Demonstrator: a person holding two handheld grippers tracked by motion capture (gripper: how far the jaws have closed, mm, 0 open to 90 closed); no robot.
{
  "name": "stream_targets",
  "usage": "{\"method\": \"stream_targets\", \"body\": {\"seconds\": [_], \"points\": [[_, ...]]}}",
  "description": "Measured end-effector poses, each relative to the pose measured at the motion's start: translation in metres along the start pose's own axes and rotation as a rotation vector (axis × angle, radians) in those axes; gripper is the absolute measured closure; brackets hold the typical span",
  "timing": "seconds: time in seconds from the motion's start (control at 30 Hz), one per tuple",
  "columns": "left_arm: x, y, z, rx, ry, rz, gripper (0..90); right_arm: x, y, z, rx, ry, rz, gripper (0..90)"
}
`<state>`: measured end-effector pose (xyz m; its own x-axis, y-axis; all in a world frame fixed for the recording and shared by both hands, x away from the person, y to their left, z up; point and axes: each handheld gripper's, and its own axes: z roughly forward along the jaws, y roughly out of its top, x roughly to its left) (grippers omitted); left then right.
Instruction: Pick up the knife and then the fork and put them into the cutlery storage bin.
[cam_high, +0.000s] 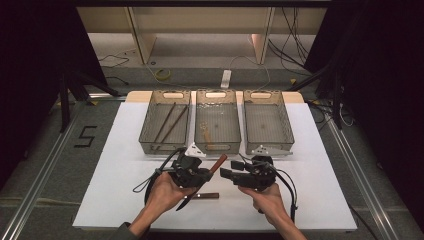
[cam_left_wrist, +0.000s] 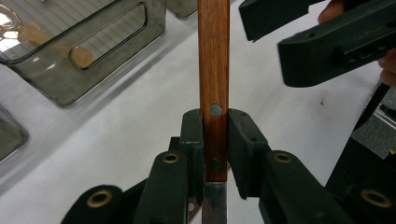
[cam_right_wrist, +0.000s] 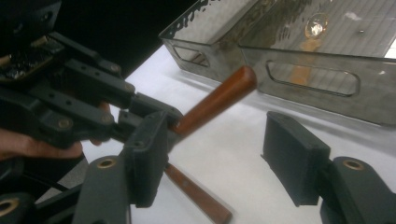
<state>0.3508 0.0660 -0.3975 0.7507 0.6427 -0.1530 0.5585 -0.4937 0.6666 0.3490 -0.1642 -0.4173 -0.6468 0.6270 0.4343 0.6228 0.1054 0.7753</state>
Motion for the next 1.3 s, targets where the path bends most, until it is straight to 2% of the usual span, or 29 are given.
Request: {"method": "stream_targets", "body": {"seconds": [0.17,0.23,0.47,0.67,0.73,0.77,0.8,0.9,0.97,1.03,1.07,1.2,1.3], "points": [[-0.002,0.000,0.000,-0.023,-0.001,-0.002,76.3,0.000,0.003,0.006,0.000,0.025,0.020,46.2],[-0.002,0.000,-0.001,-0.047,0.000,-0.007,76.3,-0.002,0.004,0.008,-0.006,0.043,0.046,48.1],[-0.009,0.002,-0.002,-0.083,0.008,0.006,76.3,-0.004,0.007,0.010,-0.028,0.085,0.088,55.4],[-0.014,0.002,-0.003,-0.115,0.008,0.010,76.3,-0.004,0.008,0.011,-0.044,0.100,0.110,64.1],[-0.016,0.002,-0.003,-0.118,0.016,0.020,76.4,-0.004,0.008,0.012,-0.045,0.107,0.118,70.9],[-0.016,0.001,-0.004,-0.154,0.010,0.014,89.4,-0.004,0.008,0.012,-0.049,0.114,0.123,75.3],[-0.017,0.002,-0.006,-0.165,0.020,0.017,89.6,-0.003,0.008,0.011,-0.058,0.079,0.116,80.6],[-0.019,0.003,-0.007,-0.157,0.023,0.030,89.3,-0.005,0.010,0.010,-0.055,0.107,0.126,81.6],[-0.019,0.003,-0.009,-0.173,0.017,0.033,88.7,-0.005,0.012,0.008,-0.071,0.126,0.129,81.9],[-0.018,0.005,-0.013,-0.160,0.003,0.029,75.4,-0.004,0.013,0.005,-0.088,0.118,0.109,81.9],[-0.017,0.005,-0.015,-0.173,0.003,0.027,72.4,-0.005,0.014,0.003,-0.097,0.111,0.111,81.9],[-0.017,0.007,-0.018,-0.148,-0.019,0.023,58.4,-0.012,0.017,-0.005,-0.112,0.100,0.111,81.9],[-0.017,0.006,-0.017,-0.147,0.003,0.031,46.5,-0.012,0.022,-0.013,-0.127,0.100,0.097,81.9]]}}
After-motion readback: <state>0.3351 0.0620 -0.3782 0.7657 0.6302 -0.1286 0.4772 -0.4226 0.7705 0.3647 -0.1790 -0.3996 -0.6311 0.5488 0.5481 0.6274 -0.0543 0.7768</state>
